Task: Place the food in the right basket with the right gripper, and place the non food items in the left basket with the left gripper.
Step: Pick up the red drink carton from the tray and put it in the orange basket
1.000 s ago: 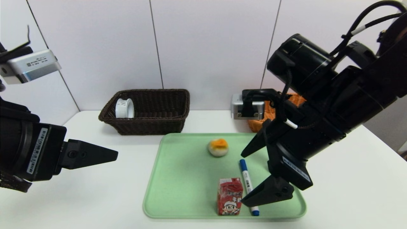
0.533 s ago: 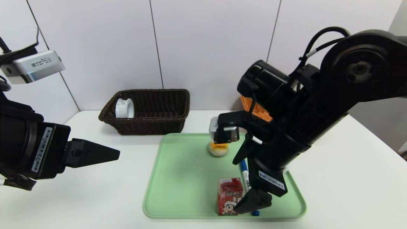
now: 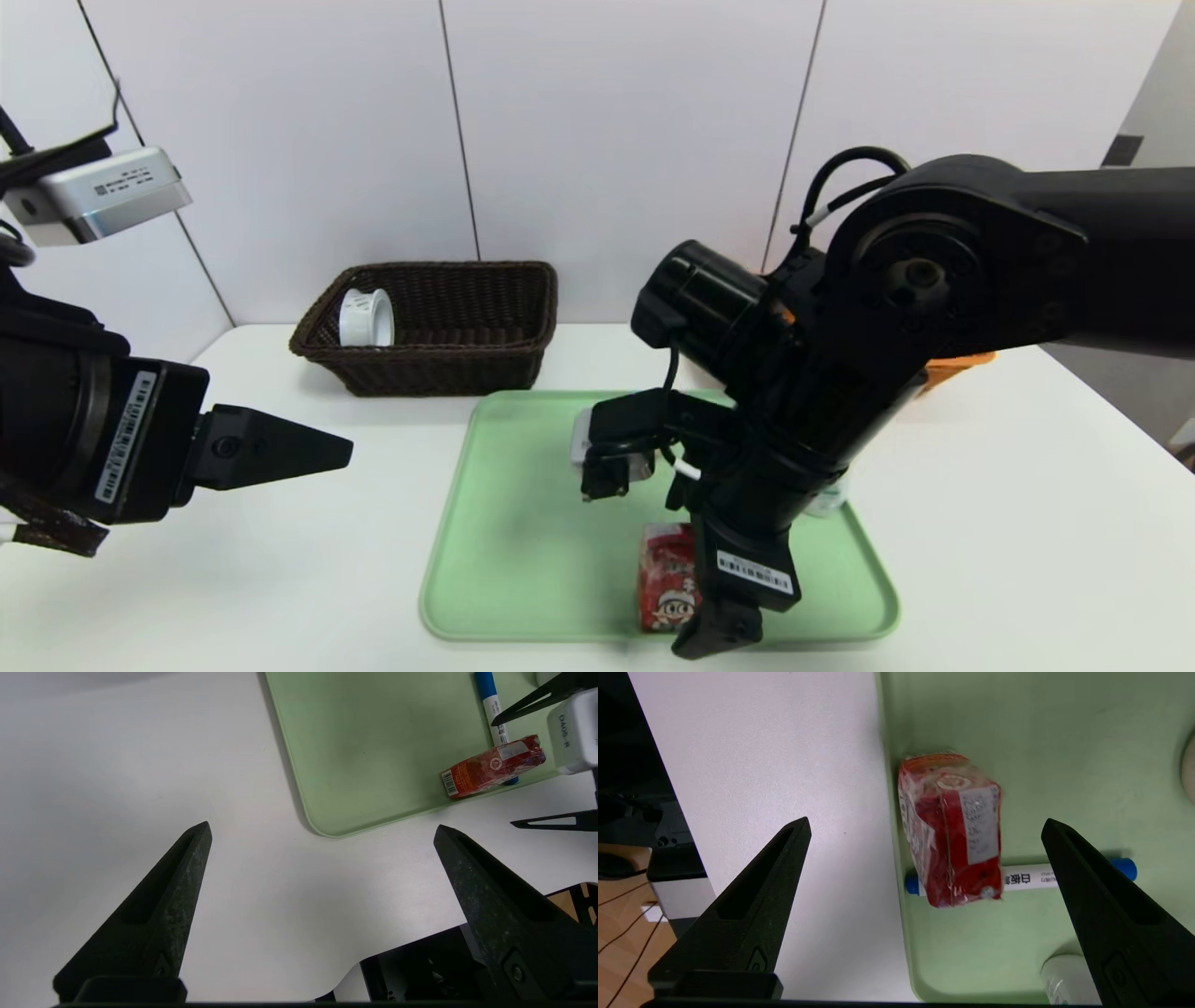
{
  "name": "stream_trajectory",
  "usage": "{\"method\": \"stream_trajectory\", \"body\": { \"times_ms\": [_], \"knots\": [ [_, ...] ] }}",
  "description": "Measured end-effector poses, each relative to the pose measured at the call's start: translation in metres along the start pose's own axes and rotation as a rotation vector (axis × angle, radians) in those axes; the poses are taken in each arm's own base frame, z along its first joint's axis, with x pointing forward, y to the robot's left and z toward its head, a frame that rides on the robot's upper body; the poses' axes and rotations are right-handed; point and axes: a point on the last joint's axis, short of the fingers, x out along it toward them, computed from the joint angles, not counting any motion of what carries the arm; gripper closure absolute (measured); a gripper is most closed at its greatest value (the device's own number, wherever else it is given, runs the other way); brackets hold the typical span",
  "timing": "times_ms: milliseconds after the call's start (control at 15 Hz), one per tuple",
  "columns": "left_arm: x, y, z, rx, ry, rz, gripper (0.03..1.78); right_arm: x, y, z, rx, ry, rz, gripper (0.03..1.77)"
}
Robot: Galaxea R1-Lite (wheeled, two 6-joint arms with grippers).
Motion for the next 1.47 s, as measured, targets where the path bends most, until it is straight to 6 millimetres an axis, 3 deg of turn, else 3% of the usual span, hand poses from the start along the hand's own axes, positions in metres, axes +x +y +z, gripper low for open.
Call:
{"method": "stream_trajectory", "body": {
  "times_ms": [533, 1000, 1067, 1467],
  "knots": [
    [-0.001, 0.0, 0.0, -0.002, -0.005, 0.0, 0.12, 0.022, -0.005, 0.002, 0.0, 0.067, 0.004, 0.09],
    [-0.002, 0.0, 0.002, -0.003, -0.025, -0.008, 0.12, 0.023, -0.006, 0.002, 0.005, 0.071, 0.005, 1.04],
    [-0.002, 0.0, 0.002, -0.003, -0.025, -0.009, 0.12, 0.022, -0.006, 0.002, 0.005, 0.07, 0.004, 1.46],
    [-0.006, 0.001, 0.001, -0.008, -0.036, -0.009, 0.12, 0.009, -0.008, 0.0, 0.019, 0.036, -0.016, 1.43]
  ]
}}
